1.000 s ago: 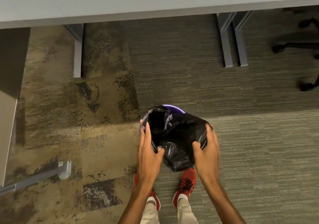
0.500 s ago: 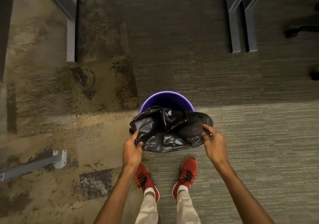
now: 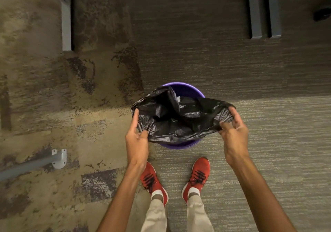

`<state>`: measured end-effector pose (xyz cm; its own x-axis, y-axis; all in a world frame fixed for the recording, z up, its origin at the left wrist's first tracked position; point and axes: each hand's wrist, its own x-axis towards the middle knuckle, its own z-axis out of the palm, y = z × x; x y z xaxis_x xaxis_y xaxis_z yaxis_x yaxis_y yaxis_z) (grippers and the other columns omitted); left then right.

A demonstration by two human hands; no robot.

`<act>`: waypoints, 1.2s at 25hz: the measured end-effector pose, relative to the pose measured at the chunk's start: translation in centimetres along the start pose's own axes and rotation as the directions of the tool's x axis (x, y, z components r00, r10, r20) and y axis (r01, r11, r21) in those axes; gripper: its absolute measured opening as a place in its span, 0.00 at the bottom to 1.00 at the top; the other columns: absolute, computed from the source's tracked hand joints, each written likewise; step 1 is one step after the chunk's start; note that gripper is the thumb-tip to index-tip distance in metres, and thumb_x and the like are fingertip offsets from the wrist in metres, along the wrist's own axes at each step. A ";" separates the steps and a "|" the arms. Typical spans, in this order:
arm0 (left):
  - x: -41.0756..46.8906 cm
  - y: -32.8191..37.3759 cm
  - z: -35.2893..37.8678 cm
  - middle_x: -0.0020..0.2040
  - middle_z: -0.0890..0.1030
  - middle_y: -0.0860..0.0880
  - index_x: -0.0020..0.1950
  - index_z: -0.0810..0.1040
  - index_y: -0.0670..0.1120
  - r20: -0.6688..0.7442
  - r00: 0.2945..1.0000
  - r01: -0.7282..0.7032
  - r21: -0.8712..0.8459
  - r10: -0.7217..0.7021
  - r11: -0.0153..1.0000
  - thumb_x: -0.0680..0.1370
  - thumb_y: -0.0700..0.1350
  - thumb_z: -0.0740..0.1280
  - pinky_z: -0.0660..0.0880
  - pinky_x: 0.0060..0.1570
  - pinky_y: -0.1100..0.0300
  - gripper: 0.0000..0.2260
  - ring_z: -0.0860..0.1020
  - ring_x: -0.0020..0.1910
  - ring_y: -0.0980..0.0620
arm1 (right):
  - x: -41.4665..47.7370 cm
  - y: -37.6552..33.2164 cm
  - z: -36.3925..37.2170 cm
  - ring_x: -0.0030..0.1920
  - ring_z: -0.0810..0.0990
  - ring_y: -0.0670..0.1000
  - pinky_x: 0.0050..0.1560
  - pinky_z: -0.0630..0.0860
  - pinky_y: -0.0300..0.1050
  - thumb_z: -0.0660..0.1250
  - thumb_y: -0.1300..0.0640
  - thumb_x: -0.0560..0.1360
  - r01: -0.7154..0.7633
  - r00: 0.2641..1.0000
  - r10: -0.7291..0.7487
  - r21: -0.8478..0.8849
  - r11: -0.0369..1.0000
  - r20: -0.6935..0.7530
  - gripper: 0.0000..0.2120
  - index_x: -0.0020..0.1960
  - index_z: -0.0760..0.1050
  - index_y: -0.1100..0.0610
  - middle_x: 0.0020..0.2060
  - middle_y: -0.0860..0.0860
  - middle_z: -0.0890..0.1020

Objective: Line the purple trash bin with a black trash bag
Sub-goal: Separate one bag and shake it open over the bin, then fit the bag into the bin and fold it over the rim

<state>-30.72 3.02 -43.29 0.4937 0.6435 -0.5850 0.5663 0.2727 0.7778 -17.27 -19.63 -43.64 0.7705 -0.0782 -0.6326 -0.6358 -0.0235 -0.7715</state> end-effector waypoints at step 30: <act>5.0 -13.0 2.8 0.43 0.80 0.41 0.60 0.77 0.37 -0.076 0.605 0.546 -0.685 -0.792 0.482 0.81 0.38 0.66 0.84 0.44 0.53 0.09 0.75 0.32 0.53 | 4.7 13.3 -0.4 0.49 0.83 0.60 0.36 0.86 0.54 0.59 0.68 0.83 -0.604 0.727 0.676 0.353 0.714 -0.123 0.07 0.49 0.74 0.63 0.57 0.63 0.79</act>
<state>-33.77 0.70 -56.93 -0.1997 0.2277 -0.9530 0.0901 0.9728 0.2135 -22.15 -20.76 -56.84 0.1249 -0.1956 -0.9727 -0.9036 0.3825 -0.1930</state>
